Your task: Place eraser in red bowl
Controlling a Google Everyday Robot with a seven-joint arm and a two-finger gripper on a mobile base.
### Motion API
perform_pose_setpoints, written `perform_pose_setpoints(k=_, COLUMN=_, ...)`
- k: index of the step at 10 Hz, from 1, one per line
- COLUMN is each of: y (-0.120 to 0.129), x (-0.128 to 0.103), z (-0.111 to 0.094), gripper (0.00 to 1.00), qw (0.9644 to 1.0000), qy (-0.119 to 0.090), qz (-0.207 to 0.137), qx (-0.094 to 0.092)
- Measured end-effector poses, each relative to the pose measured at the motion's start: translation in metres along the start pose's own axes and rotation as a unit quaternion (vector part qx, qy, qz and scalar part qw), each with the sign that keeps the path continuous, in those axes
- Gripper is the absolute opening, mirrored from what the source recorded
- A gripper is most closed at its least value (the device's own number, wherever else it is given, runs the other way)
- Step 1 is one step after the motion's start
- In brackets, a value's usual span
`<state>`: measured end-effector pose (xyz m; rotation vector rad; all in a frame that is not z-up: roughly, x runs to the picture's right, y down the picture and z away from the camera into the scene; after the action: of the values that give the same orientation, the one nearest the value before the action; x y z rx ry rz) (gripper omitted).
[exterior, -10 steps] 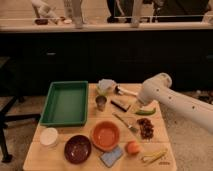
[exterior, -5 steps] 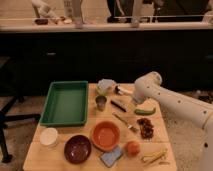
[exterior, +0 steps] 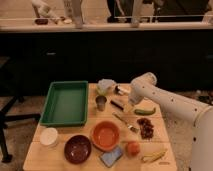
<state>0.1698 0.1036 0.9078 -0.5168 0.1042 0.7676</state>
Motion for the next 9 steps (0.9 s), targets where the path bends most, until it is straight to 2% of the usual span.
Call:
perform_pose_setpoints(k=6, y=0.012, x=-0.008, z=0.022, gripper=0.8, qw=0.9999, qy=0.009, qz=-0.003, qx=-0.014)
perform_pose_setpoints(k=9, y=0.016, x=-0.017, z=0.027, gripper=0.8, qw=0.9998, qy=0.003, qz=-0.005, qx=-0.019)
